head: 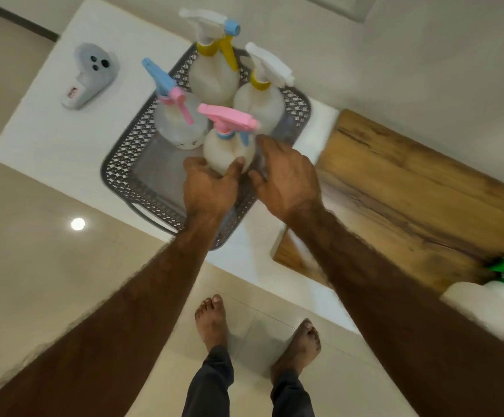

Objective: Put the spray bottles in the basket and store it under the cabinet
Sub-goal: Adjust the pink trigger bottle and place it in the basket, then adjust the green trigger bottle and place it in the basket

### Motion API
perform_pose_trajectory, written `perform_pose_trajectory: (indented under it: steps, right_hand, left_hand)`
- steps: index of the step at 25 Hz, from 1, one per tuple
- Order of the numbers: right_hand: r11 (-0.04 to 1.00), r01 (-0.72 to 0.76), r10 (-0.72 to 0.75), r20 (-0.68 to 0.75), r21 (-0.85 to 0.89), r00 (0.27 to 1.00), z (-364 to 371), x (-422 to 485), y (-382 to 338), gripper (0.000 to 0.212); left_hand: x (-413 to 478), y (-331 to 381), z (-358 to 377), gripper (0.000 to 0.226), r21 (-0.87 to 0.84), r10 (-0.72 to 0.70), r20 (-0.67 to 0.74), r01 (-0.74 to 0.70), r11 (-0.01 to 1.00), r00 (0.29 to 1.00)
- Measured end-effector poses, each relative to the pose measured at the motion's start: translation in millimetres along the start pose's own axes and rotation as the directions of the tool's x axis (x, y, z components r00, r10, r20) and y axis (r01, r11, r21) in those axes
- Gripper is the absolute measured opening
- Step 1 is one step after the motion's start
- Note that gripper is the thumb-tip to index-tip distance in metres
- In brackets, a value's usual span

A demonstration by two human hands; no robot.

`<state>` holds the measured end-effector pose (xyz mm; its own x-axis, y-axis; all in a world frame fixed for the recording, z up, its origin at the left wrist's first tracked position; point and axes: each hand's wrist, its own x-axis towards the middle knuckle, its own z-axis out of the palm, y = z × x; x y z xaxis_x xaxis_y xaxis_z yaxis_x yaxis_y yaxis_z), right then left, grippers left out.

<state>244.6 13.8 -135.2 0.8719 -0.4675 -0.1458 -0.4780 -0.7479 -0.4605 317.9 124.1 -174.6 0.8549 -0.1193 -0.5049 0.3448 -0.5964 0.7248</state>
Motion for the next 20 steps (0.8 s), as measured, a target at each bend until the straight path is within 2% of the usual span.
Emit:
perform_pose_trajectory:
  steps: [2,3,5,6,8,10,12,13,16,18,20]
  right_hand:
    - [0.999,0.008,-0.002,-0.157,0.039,0.988,-5.5,-26.2,11.2,0.045]
    - [0.999,-0.01,0.019,-0.216,0.043,0.976,-9.5,-41.4,20.7,0.045]
    - [0.995,-0.084,0.094,-0.253,0.049,0.963,-20.0,-68.7,42.2,0.043]
    - [0.989,-0.131,0.144,-0.249,0.068,0.958,-25.2,-79.1,52.8,0.042]
    - [0.967,-0.238,0.252,-0.25,0.086,0.935,-42.3,-103.6,82.3,0.04]
    - [0.947,-0.304,0.321,-0.313,0.103,0.894,-57.7,-122.4,112.1,0.036]
    - [0.916,-0.369,0.399,-0.414,0.153,0.818,-76.7,-148.8,149.3,0.035]
    - [0.897,-0.404,0.441,-0.448,0.181,0.778,-85.9,-163.2,167.3,0.035]
    - [0.807,-0.528,0.584,-0.487,0.264,0.649,-105.8,-207.2,211.2,0.033]
    - [0.705,-0.633,0.696,-0.478,0.319,0.535,-112.8,-236.7,234.2,0.033]
    - [0.582,-0.735,0.792,-0.446,0.348,0.416,-117.5,-265.8,253.2,0.04]
  left_hand:
    - [-10.2,-0.2,2.6,0.081,-0.001,-0.006,-0.051,0.006,1.0,0.999]
    - [-22.9,0.0,5.2,0.077,0.032,0.034,-0.087,-0.031,0.999,0.996]
    - [-55.1,-2.3,11.3,0.052,0.104,0.209,-0.143,-0.196,0.975,0.967]
    - [-74.6,-0.9,15.3,0.038,0.126,0.296,-0.129,-0.281,0.951,0.946]
    - [-112.4,6.0,42.9,0.021,0.125,0.44,0.016,-0.438,0.89,0.898]
    - [-141.4,18.5,79.0,0.012,0.075,0.473,0.252,-0.505,0.86,0.844]
    - [-174.4,34.5,124.8,0.012,0.055,0.447,0.497,-0.541,0.839,0.744]
    - [-188.5,40.5,146.2,0.014,0.057,0.421,0.576,-0.548,0.834,0.701]
    - [-222.5,47.6,198.2,0.019,0.097,0.316,0.721,-0.542,0.835,0.616]
    - [-239.5,43.6,227.1,0.028,0.181,0.203,0.777,-0.521,0.834,0.595]
    - [-251.3,37.5,252.4,0.039,0.297,0.062,0.795,-0.475,0.828,0.604]
